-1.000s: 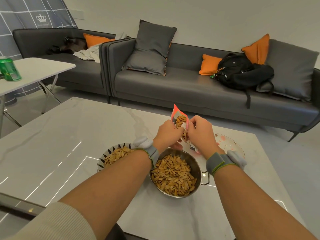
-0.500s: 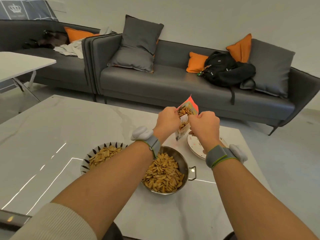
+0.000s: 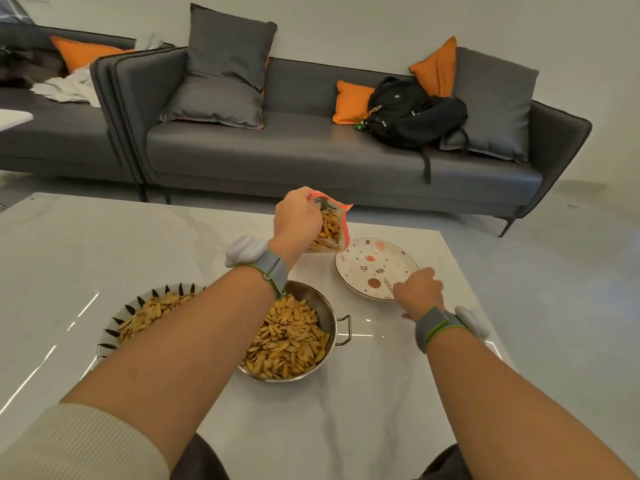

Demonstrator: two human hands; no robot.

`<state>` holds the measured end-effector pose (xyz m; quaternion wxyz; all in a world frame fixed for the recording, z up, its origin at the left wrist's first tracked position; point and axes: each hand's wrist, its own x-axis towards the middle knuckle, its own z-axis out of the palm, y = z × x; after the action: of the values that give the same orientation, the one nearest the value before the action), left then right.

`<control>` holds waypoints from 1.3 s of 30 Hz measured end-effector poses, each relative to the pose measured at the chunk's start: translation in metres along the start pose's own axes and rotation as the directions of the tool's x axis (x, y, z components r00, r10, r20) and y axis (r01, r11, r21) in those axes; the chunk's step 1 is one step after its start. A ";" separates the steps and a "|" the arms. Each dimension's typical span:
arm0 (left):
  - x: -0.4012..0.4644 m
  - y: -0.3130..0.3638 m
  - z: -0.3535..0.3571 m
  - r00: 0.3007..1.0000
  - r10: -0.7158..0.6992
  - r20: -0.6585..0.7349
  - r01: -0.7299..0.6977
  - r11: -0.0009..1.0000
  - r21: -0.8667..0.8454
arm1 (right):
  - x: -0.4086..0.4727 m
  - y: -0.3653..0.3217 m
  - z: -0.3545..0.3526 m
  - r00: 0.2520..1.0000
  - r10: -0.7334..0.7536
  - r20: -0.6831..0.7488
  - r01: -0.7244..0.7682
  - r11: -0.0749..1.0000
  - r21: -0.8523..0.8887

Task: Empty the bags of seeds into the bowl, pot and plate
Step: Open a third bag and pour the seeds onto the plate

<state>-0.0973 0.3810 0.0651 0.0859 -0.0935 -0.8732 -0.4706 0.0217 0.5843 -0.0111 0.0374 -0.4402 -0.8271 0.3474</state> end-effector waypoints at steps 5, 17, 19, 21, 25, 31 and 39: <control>0.000 -0.003 0.016 0.995 0.100 0.012 -0.101 0.990 0.096 | 0.020 0.009 0.015 0.984 0.138 0.114 -0.157 0.970 0.188; -0.019 0.005 0.026 0.971 0.234 0.056 -0.241 0.943 0.230 | 0.033 0.056 -0.009 0.954 0.112 0.277 -0.128 0.991 0.040; -0.024 0.009 0.030 0.966 0.247 0.072 -0.257 0.940 0.226 | -0.003 0.049 -0.037 0.923 0.121 0.366 -0.121 0.992 -0.024; -0.029 0.011 0.032 0.967 0.243 0.073 -0.253 0.940 0.229 | -0.019 0.053 -0.058 0.888 0.141 0.438 -0.115 0.990 -0.085; -0.043 0.015 0.034 0.969 0.243 0.055 -0.249 0.944 0.216 | -0.043 0.062 -0.077 0.798 0.216 0.562 -0.113 0.970 -0.213; -0.086 0.026 0.030 0.975 0.216 0.056 -0.223 0.954 0.198 | -0.055 0.080 -0.067 0.826 0.186 0.532 -0.053 0.965 -0.255; -0.104 0.054 0.017 0.932 0.282 0.229 -0.345 0.883 0.317 | -0.084 0.009 -0.091 0.890 -0.352 0.290 0.273 0.921 0.279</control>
<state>0.0155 0.4153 0.0745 0.0990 -0.2581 -0.9204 -0.2764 0.1128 0.5730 0.0726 0.0030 -0.2277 -0.8355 0.5001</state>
